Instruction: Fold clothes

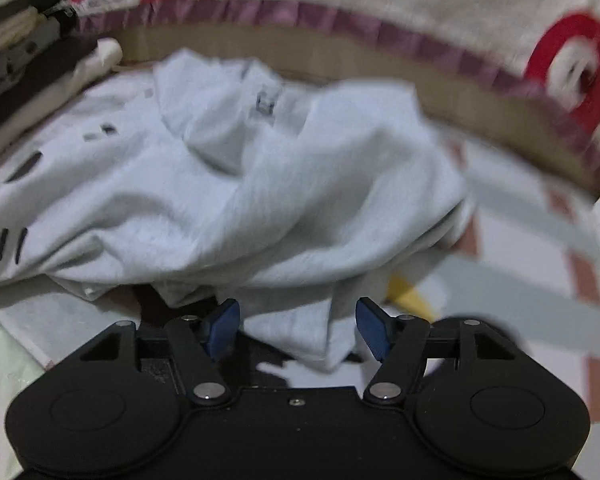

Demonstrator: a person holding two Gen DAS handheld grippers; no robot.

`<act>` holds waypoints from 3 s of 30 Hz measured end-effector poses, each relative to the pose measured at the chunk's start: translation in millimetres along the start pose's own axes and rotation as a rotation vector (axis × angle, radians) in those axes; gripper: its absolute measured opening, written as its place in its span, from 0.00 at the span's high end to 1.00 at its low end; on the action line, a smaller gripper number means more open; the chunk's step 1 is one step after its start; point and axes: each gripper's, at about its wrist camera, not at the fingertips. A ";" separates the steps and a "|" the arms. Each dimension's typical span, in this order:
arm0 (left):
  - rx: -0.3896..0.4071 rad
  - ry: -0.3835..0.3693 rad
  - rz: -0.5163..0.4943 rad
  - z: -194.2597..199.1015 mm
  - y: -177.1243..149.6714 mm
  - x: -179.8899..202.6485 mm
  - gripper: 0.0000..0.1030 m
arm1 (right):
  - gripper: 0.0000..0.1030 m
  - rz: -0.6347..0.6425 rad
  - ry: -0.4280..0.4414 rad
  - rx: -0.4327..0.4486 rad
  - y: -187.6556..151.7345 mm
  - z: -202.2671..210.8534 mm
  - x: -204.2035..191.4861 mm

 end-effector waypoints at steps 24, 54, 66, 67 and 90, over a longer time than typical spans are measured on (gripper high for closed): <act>0.053 0.032 0.030 36.0 -12.4 -44.6 0.46 | 1.00 -0.240 -0.667 0.092 -46.2 134.6 45.8; -0.094 -0.060 0.066 9.2 -16.3 -46.5 0.37 | 0.51 -0.865 0.075 0.092 -83.2 116.2 81.7; 0.249 0.018 0.037 56.1 -2.1 -52.5 0.96 | 0.67 -0.403 0.212 0.024 -16.5 78.4 -15.8; 0.252 0.007 0.056 56.3 -1.8 -56.1 0.96 | 0.67 -0.319 0.222 0.013 -7.8 76.1 -32.5; 0.401 -0.093 0.181 61.2 -6.3 -83.5 0.96 | 0.97 0.049 0.355 0.096 43.7 81.6 -117.8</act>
Point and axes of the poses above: each gripper's, at about its wrist camera, not at the fingertips, and z roughly against the way its jaws point, x to its right, y to its top, and after that the axes turned 2 degrees about -x, right-handed
